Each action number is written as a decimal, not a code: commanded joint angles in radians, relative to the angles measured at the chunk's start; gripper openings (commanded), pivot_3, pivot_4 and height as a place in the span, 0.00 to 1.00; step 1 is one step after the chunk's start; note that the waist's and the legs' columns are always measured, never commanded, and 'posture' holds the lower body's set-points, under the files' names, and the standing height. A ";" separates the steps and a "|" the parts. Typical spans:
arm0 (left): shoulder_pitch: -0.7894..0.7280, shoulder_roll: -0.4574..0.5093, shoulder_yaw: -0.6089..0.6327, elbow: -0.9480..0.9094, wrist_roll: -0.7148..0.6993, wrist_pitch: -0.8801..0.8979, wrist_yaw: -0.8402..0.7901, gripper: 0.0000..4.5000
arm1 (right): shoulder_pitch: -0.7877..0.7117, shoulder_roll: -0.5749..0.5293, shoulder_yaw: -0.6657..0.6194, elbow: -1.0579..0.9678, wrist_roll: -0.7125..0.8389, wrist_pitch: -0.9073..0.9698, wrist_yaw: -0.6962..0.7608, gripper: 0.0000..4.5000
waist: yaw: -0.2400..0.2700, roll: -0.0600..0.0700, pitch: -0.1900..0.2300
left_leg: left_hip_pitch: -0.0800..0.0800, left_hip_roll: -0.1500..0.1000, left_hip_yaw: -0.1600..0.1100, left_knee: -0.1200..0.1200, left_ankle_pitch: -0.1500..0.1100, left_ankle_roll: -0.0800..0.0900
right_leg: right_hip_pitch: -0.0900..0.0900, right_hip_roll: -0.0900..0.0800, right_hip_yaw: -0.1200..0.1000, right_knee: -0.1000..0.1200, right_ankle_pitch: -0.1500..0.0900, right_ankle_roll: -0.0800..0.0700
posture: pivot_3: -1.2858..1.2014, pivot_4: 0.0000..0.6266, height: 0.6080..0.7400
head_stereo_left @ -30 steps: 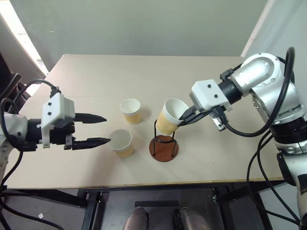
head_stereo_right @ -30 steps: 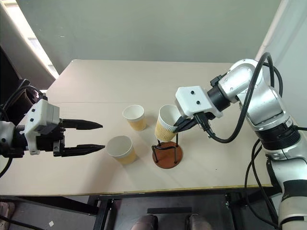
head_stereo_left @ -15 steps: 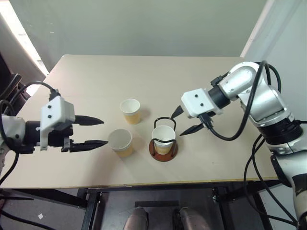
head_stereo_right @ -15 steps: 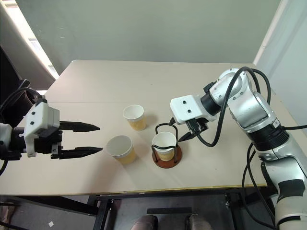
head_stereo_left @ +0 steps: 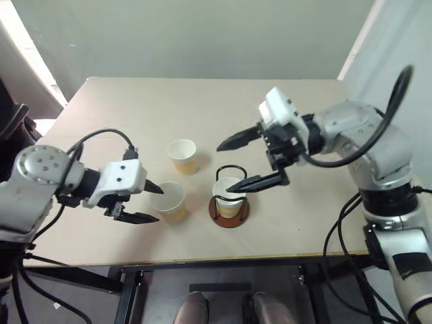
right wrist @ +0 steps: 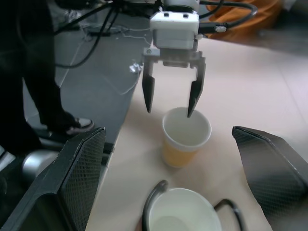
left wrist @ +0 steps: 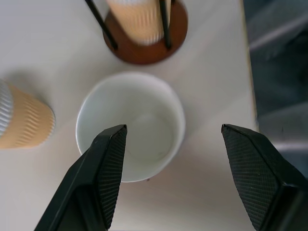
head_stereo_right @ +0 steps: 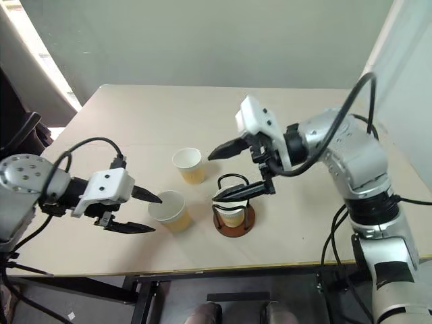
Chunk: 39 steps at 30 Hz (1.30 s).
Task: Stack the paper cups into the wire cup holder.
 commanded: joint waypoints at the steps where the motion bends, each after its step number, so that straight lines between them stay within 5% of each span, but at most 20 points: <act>1: -0.056 -0.027 -0.052 0.016 0.041 -0.047 -0.043 0.75 | -0.007 0.009 -0.041 -0.050 0.043 0.053 -0.078 0.97 | 0.000 0.000 0.000 | 0.000 0.000 0.000 0.000 0.000 0.000 | 0.000 0.000 0.000 0.000 0.001 0.001 | 0.52 0.24 1.00; 5: -0.106 -0.067 -0.097 0.043 0.069 -0.061 -0.067 0.61 | 0.013 0.009 -0.043 -0.071 0.063 0.074 -0.132 0.98 | 0.000 0.000 0.000 | -0.001 0.000 -0.001 0.000 0.000 0.000 | 0.000 0.000 0.000 -0.001 0.001 0.001 | 0.52 0.24 1.00; 13: -0.123 -0.076 -0.107 0.035 0.057 -0.061 -0.129 0.01 | 0.032 -0.024 -0.050 -0.096 0.089 0.081 -0.186 0.98 | 0.000 0.000 0.000 | -0.001 0.000 -0.001 0.000 0.000 0.000 | 0.000 0.000 0.000 -0.002 0.002 0.003 | 0.52 0.24 1.00; 23: -0.218 -0.075 -0.068 0.083 0.034 -0.064 -0.142 0.01 | 0.093 -0.189 -0.094 -0.127 0.153 0.059 -0.092 0.98 | 0.011 0.000 0.000 | -0.003 0.000 -0.001 0.001 0.000 0.001 | 0.000 0.000 -0.001 -0.003 0.002 0.005 | 0.52 0.24 1.00; 29: -0.545 -0.165 0.004 0.174 -0.131 0.019 -0.145 0.01 | 0.164 -0.327 -0.202 -0.153 0.225 0.067 -0.041 0.98 | 0.020 -0.001 0.000 | -0.006 0.000 -0.001 0.004 0.001 0.001 | 0.000 0.000 -0.001 -0.004 0.005 0.008 | 0.52 0.24 1.00; 39: -0.799 -0.259 -0.290 0.225 -0.341 -0.115 -0.148 0.01 | 0.186 -0.463 -0.341 -0.084 0.261 0.023 -0.008 0.98 | 0.016 0.001 0.000 | -0.007 -0.002 0.003 0.012 -0.001 0.007 | 0.004 -0.001 0.004 -0.005 0.006 0.024 | 0.52 0.24 1.00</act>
